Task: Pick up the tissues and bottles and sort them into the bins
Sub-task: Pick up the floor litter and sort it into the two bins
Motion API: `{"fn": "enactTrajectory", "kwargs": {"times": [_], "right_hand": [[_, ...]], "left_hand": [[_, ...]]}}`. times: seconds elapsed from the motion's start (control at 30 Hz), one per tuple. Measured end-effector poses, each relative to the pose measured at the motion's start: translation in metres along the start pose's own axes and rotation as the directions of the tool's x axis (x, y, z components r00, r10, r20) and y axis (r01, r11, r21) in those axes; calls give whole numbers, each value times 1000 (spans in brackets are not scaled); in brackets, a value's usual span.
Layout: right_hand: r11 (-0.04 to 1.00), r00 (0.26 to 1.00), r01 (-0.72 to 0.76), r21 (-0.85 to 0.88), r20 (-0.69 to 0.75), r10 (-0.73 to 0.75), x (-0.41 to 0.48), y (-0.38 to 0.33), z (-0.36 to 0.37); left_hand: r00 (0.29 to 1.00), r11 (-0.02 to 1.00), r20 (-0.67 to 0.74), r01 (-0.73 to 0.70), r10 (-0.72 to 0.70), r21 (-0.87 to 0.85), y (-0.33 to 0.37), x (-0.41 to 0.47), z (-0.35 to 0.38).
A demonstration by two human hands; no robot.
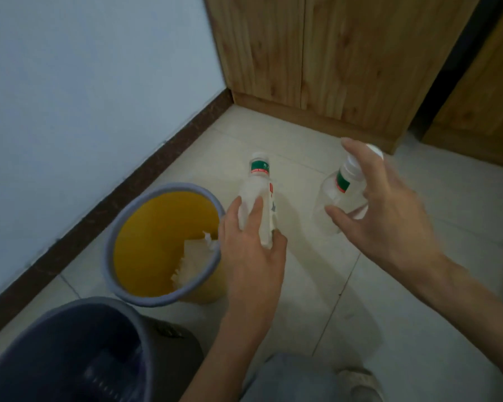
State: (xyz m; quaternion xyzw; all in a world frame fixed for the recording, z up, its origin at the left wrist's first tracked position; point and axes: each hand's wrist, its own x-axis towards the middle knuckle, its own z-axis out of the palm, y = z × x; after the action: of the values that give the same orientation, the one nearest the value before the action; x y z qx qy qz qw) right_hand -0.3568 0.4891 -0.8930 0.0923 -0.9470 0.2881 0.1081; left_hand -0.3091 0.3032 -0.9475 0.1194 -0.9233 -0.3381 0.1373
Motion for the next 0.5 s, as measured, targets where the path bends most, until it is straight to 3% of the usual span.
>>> {"fn": "enactTrajectory", "kwargs": {"times": [0.23,0.37,0.5], "right_hand": [[965,966,253,66,38,-256,35,-127,-66],[903,908,379,202,108,-405,27,-200,-60],[837,865,371,403,178,-469,-11,-258,-25]], "left_hand": [[995,997,-99,-2,-5,-74,-5,-30,-139],[979,998,-201,36,-26,49,-39,-52,-212],[940,976,-322,162,-108,145,-78,-78,-269]]}}
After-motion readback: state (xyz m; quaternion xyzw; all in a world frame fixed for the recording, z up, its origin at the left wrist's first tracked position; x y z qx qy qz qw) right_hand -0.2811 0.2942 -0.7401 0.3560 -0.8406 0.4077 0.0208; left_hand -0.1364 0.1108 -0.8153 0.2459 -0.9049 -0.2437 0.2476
